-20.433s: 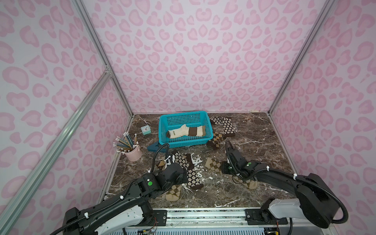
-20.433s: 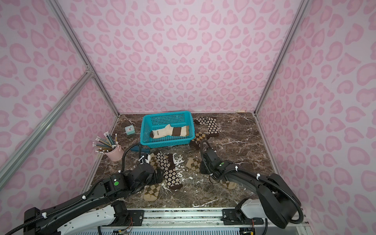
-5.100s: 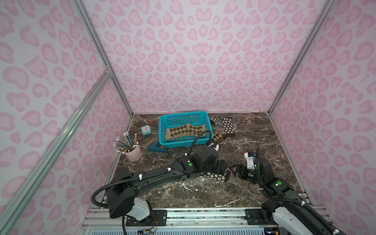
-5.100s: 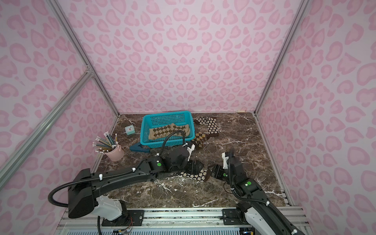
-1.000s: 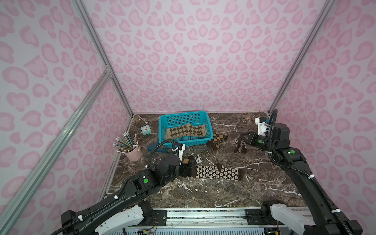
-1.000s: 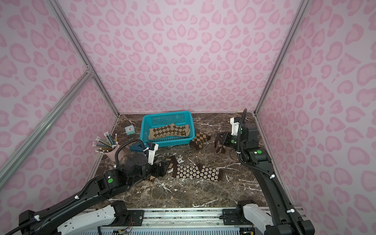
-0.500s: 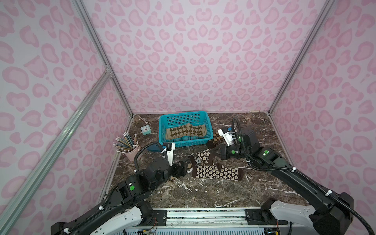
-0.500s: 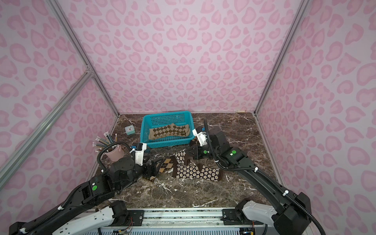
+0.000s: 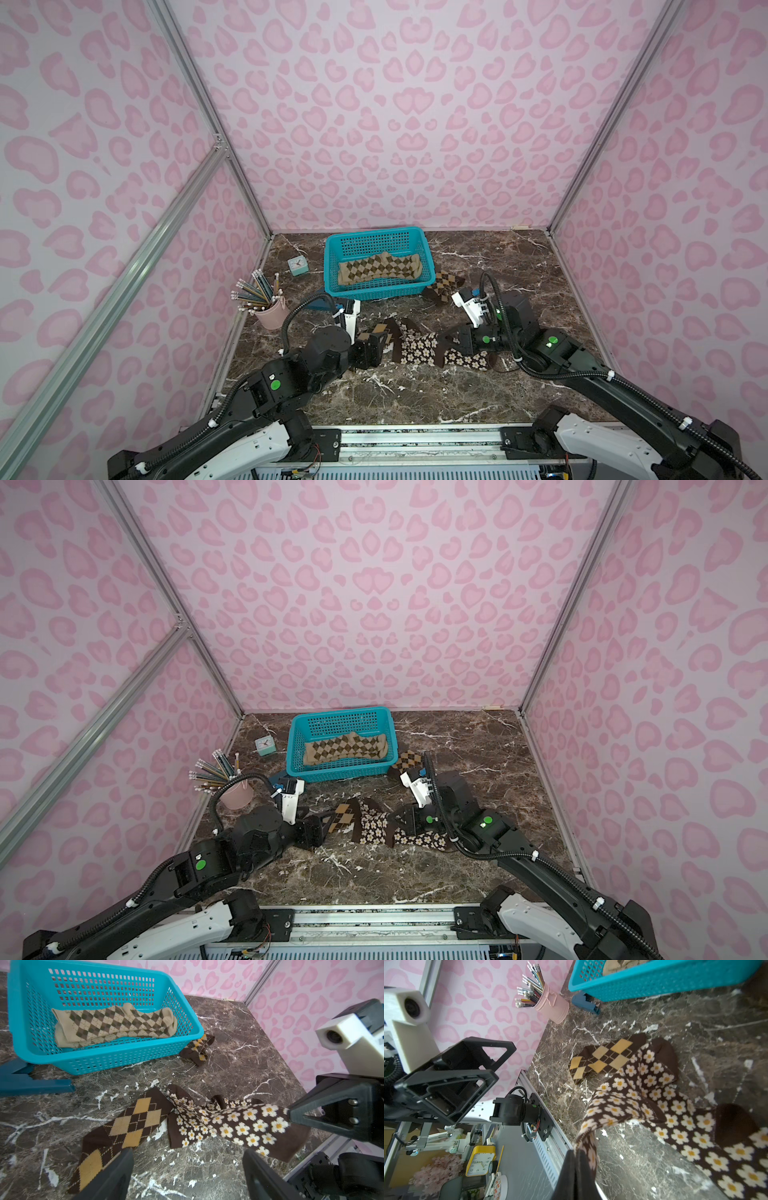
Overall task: Place the socks together as a pair
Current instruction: Place the sock in the sock.
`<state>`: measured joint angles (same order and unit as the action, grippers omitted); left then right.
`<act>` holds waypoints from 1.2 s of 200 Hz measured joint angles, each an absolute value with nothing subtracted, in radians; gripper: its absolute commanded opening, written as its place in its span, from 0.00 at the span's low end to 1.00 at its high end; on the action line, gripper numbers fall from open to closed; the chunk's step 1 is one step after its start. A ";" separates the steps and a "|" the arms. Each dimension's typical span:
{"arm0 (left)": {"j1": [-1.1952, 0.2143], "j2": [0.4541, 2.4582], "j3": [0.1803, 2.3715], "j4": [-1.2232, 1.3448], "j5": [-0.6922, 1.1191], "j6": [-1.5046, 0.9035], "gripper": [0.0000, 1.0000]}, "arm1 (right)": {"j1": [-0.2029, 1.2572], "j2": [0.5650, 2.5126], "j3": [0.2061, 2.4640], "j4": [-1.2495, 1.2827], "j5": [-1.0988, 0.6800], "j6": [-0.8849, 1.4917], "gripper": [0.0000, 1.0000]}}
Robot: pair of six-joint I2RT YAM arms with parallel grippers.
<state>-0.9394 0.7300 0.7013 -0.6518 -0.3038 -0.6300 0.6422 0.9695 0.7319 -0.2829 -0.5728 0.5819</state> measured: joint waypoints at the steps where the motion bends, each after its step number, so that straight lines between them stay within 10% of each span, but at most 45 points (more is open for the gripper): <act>1: -0.940 0.731 0.700 -0.651 -0.303 -0.630 0.85 | 0.645 0.969 0.727 -0.280 -0.574 0.585 0.00; 162: -1.194 0.921 0.638 -0.569 -0.358 -0.730 0.84 | 0.918 1.139 0.416 -0.001 -0.486 0.857 0.00; 240: -1.242 0.760 0.627 -0.640 -0.479 -0.861 0.84 | 0.983 1.473 0.635 0.163 -0.570 0.833 0.48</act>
<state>-1.2419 0.7597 0.6266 -0.6395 -0.4793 -0.8612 0.9829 1.4731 0.6346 0.1631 -0.5697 0.8330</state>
